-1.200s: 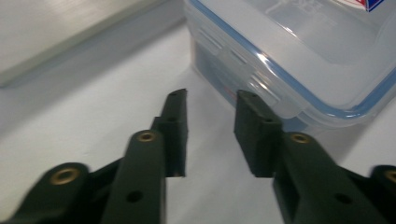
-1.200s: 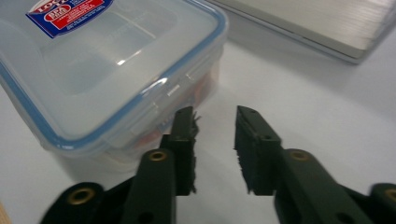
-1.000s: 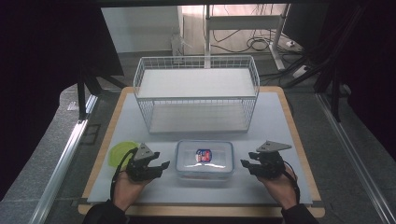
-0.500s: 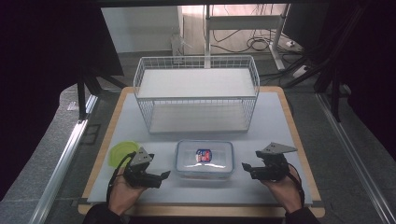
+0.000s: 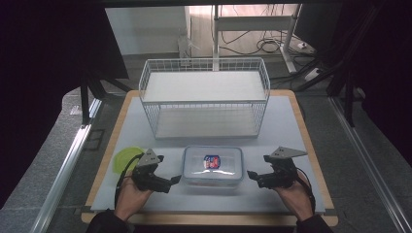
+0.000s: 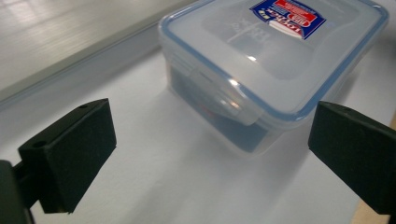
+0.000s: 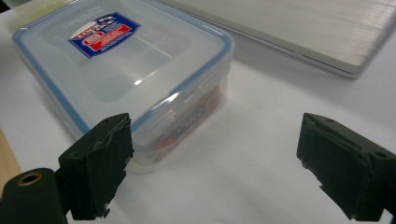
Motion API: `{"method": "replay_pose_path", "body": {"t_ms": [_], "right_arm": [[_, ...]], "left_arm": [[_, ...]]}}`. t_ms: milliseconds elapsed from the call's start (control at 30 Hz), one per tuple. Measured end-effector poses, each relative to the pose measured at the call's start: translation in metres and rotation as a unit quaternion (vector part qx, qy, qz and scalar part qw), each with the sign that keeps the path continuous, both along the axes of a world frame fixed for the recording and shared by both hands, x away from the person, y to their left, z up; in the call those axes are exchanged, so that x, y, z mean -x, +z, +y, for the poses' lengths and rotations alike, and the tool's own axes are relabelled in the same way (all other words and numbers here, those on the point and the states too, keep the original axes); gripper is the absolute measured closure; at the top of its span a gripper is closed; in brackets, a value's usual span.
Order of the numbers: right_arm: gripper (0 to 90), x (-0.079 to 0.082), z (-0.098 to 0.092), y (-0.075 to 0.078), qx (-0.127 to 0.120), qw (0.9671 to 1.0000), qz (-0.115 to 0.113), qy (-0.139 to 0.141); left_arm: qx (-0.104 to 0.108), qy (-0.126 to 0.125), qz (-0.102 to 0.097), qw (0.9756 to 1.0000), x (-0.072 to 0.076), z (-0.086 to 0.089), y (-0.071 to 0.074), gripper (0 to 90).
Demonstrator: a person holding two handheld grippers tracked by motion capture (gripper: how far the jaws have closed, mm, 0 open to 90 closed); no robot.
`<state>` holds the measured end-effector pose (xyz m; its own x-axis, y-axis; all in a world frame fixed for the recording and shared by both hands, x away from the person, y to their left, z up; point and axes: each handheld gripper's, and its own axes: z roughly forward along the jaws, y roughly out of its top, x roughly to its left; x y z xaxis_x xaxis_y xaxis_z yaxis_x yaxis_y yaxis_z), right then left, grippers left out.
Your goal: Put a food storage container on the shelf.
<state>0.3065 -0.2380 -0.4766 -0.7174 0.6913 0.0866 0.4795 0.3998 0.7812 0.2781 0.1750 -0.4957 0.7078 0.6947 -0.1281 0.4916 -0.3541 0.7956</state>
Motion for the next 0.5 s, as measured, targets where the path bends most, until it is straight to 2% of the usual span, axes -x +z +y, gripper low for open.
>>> {"method": "replay_pose_path", "body": {"t_ms": [33,100,200,267,333,433,500], "right_arm": [[10.0,0.0,0.002,0.0,-0.002,1.0,0.002,0.001],[9.5,-0.001,0.007,0.0,-0.003,0.9997,0.021,0.008],[5.5,-0.001,0.014,-0.001,-0.004,0.9993,0.032,0.017],[4.6,-0.002,0.018,-0.001,-0.005,0.999,0.04,0.02],[4.0,-0.004,0.021,-0.002,-0.008,0.9986,0.048,0.022],[4.2,-0.008,0.026,-0.003,-0.008,0.9973,0.068,0.028],[4.2,-0.012,0.028,-0.005,-0.018,0.9956,0.085,0.035]], "left_arm": [[-0.001,-0.003,0.005,1.0,-0.002,-0.002,0.001,2.0],[-0.007,-0.006,0.014,0.9999,-0.007,-0.007,0.003,2.4],[-0.016,-0.014,0.022,0.9995,-0.014,-0.013,0.002,2.0],[-0.012,-0.016,0.037,0.9991,-0.019,-0.016,0.0,1.6],[0.0,-0.019,0.047,0.9987,-0.024,-0.018,-0.002,1.7],[0.017,-0.026,0.07,0.9971,-0.033,-0.021,-0.005,1.5],[0.026,-0.033,0.085,0.9955,-0.039,-0.024,-0.008,1.5]]}}
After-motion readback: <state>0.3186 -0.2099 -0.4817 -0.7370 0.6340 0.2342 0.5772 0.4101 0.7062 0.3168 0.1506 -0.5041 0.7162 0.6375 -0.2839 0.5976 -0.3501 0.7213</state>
